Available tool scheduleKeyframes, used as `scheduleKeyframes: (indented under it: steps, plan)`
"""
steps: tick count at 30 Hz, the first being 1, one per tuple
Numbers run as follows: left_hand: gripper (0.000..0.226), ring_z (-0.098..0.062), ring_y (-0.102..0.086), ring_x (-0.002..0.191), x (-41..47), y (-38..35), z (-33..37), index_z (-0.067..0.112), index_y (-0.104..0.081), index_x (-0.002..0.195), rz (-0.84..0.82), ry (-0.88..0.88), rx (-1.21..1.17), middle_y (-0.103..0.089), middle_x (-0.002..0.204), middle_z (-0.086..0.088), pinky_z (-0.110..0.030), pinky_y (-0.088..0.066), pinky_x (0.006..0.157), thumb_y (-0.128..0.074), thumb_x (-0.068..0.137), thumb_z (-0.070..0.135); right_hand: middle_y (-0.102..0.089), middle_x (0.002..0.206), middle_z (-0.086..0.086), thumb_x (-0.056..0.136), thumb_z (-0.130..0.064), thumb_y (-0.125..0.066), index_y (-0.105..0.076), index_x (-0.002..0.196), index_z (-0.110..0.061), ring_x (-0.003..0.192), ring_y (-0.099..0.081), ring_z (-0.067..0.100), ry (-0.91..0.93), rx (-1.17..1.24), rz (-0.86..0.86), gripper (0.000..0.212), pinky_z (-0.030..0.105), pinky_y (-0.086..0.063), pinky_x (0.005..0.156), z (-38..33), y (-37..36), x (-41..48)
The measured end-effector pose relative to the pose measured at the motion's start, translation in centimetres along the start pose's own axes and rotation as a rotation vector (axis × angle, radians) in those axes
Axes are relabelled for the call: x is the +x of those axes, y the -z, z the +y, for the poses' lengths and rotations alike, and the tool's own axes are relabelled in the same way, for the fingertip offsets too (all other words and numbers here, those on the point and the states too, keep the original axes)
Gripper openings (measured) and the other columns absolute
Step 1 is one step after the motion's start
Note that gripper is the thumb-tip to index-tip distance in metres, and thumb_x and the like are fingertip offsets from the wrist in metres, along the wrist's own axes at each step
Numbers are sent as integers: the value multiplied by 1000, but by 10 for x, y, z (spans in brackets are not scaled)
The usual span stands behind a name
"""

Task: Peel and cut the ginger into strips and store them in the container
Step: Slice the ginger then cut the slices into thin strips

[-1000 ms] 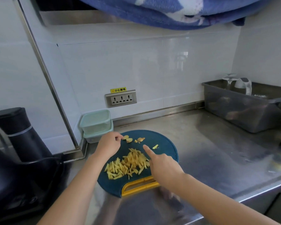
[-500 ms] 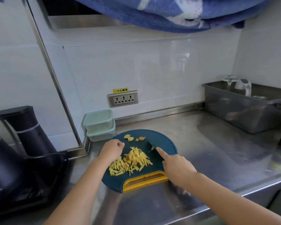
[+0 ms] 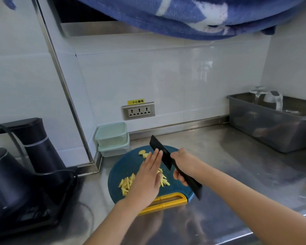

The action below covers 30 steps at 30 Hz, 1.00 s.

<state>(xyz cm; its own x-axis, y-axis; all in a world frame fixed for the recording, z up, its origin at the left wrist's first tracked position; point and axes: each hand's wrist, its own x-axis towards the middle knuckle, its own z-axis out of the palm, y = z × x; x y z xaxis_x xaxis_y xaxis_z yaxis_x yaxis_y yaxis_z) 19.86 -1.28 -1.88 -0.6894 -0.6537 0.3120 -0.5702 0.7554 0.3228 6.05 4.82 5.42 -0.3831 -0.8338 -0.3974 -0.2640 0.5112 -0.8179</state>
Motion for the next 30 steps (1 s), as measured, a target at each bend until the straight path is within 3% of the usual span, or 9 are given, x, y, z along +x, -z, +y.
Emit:
scheduleKeyframes:
  steps: [2, 4, 6, 10, 14, 19, 24, 28, 30]
  plan:
    - [68, 1, 24, 138, 0, 1, 3, 36, 20, 141, 48, -12, 14, 29, 147, 23, -30, -5, 120, -33, 101, 21, -54, 56, 9, 103, -32, -29, -44, 96, -1, 30, -44, 15, 75, -162, 40, 35, 18, -34, 33, 5, 0, 3]
    - [74, 1, 22, 139, 1, 10, 3, 37, 15, 144, 133, 42, -39, 30, 146, 25, -28, -17, 118, -38, 99, 13, -55, 68, 6, 102, -31, -36, -37, 97, -9, 43, -50, 14, 289, -508, 94, 23, 24, -39, 38, 15, 4, 5]
    - [74, -1, 24, 139, 2, 18, -1, 41, 10, 144, 135, 51, -22, 29, 148, 23, -29, -23, 116, -39, 98, 10, -53, 73, 2, 101, -35, -42, -34, 100, -13, 54, -50, 14, 436, -808, 102, 23, 25, -40, 45, 22, 11, 4]
    - [78, -10, 34, 136, -1, 26, 1, 51, 11, 141, -67, -45, 130, 33, 149, 16, -38, -6, 120, -40, 96, 13, -51, 80, 0, 98, -43, -48, -35, 110, -13, 66, -52, 20, 565, -1146, 101, 35, 32, -45, 57, 19, 27, 5]
    - [79, -11, 38, 134, 1, 26, 12, 52, 5, 144, -185, -117, 208, 33, 151, 14, -41, -4, 117, -45, 93, 18, -46, 80, -3, 96, -42, -52, -36, 114, -15, 69, -50, 19, 641, -1205, 68, 37, 28, -40, 55, 10, 31, 5]
    - [62, -13, 33, 138, 8, 21, 9, 47, -20, 144, -260, -108, 197, 31, 151, 14, -41, 2, 119, -50, 91, 41, -42, 72, -4, 96, -43, -51, -38, 115, -11, 67, -49, 21, 733, -1272, 52, 40, 29, -37, 51, 10, 22, 5]
    - [75, -15, 39, 134, 8, 19, -8, 50, -12, 145, -356, -99, 273, 36, 147, 15, -40, 12, 114, -50, 82, 66, -34, 67, -6, 95, -46, -51, -33, 125, -13, 68, -46, 22, 764, -1325, 23, 48, 26, -32, 47, 12, 25, 0]
    - [77, -17, 38, 135, 7, 21, -23, 48, -15, 146, -367, -47, 311, 32, 150, 12, -41, 14, 114, -49, 80, 70, -44, 72, -2, 95, -47, -52, -34, 115, -13, 69, -52, 22, 720, -1313, 29, 44, 34, -44, 55, 16, 35, -2]
    - [79, -16, 39, 133, 7, 23, -30, 45, -16, 146, -370, -16, 325, 32, 149, 12, -41, 15, 113, -48, 79, 72, -47, 76, -1, 94, -48, -53, -32, 110, -15, 70, -53, 22, 682, -1303, 58, 43, 33, -43, 53, 17, 44, -4]
